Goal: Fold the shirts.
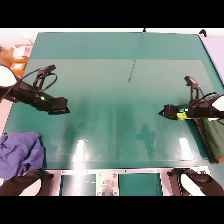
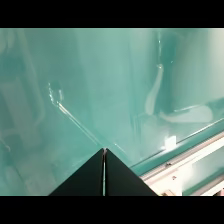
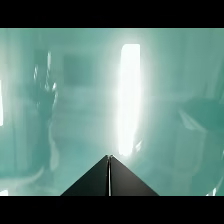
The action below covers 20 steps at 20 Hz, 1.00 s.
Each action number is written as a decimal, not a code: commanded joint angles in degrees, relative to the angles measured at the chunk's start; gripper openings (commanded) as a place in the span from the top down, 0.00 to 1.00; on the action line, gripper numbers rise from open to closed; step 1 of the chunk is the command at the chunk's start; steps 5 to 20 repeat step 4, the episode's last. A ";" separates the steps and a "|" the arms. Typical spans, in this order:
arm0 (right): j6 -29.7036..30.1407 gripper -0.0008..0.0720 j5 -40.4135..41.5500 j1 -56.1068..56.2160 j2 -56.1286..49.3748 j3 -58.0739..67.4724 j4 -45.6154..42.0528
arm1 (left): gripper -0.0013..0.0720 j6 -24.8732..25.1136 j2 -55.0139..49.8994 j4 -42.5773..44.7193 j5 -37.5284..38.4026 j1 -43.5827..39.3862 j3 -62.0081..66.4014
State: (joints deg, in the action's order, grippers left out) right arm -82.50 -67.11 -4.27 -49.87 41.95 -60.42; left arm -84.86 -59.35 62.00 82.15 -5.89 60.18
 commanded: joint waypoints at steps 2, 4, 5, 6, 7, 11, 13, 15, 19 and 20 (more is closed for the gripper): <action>-0.15 0.96 -1.01 4.04 1.11 -1.92 0.90 | 0.94 -0.37 1.79 0.20 -3.19 -0.31 -2.45; -0.15 0.96 -1.01 4.04 1.11 -1.92 0.90 | 0.94 -0.37 1.79 0.17 -4.04 -0.31 -2.45; -0.15 0.96 -1.01 4.04 1.11 -1.92 0.90 | 0.94 -0.37 1.79 0.17 -4.04 -0.31 -2.45; -0.15 0.96 -1.01 4.04 1.11 -1.92 0.90 | 0.94 -0.37 1.79 0.17 -4.04 -0.31 -2.45; -0.15 0.96 -1.01 4.04 1.11 -1.92 0.90 | 0.94 -0.37 1.79 0.17 -4.04 -0.31 -2.45; -0.15 0.96 -1.01 4.04 1.11 -1.92 0.90 | 0.94 -0.37 1.79 0.17 -4.04 -0.31 -2.45; -0.15 0.96 -1.01 4.04 1.11 -1.92 0.90 | 0.94 -0.37 1.79 0.17 -4.04 -0.31 -2.45; -0.15 0.96 -1.01 4.04 1.11 -1.92 0.90 | 0.94 -0.37 1.79 0.17 -4.04 -0.31 -2.45; -0.15 0.96 -1.01 4.04 1.11 -1.92 0.90 | 0.94 -0.37 1.79 0.17 -4.04 -0.31 -2.45; -0.15 0.96 -1.01 4.04 1.11 -1.92 0.90 | 0.94 -0.37 1.79 0.17 -4.04 -0.31 -2.45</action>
